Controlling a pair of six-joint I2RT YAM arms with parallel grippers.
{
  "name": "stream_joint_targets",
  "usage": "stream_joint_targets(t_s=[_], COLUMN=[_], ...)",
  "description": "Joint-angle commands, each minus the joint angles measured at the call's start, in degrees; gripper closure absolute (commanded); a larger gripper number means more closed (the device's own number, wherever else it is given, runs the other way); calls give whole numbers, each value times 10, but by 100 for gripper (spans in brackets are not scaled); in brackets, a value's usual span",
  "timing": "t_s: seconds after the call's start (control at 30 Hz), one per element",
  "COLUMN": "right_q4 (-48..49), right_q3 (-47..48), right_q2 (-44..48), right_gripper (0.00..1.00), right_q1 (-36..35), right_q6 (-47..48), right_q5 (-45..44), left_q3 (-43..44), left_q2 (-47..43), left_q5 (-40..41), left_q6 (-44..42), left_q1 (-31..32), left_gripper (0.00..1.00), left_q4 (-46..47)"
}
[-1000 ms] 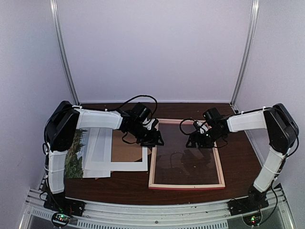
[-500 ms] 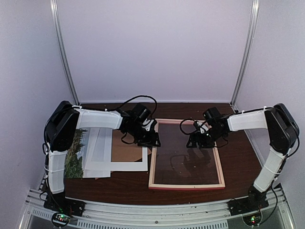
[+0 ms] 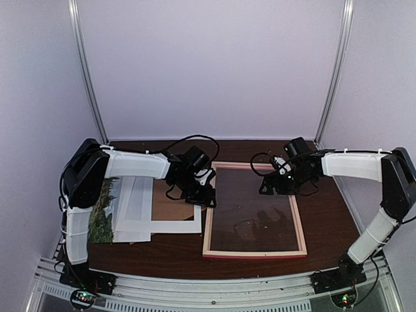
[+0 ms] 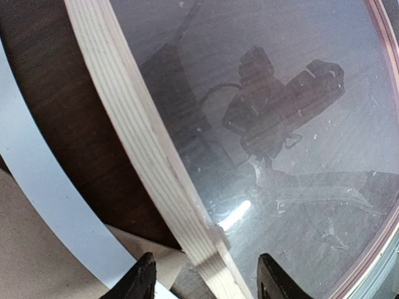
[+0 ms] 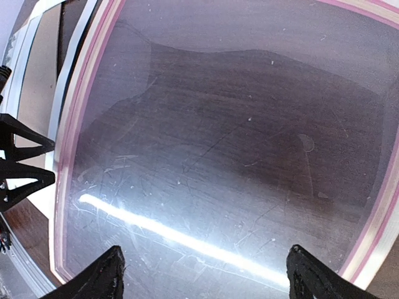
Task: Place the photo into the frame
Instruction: Place the glass panel in the frame body, then press the glass panel onto the frame body.
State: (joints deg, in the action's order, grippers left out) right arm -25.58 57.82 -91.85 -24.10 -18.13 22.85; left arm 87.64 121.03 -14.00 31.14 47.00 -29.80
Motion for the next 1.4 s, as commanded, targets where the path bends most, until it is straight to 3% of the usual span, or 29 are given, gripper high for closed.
stream_joint_targets(t_s=[0.0, 0.43, 1.37], right_q4=[-24, -36, -46], right_q3=[-1, -44, -62], right_q2=[33, 79, 102], right_gripper=[11, 11, 11], right_q1=[3, 17, 37], right_q6=[7, 8, 8], right_q5=[-33, -51, -68], left_q3=[-9, -19, -36], left_q2=[-23, -15, -10], left_q5=[27, 101, 209], left_q6=[-17, -32, -39], left_q1=[16, 50, 89], left_gripper=[45, 53, 52], left_q4=[-3, -23, -54])
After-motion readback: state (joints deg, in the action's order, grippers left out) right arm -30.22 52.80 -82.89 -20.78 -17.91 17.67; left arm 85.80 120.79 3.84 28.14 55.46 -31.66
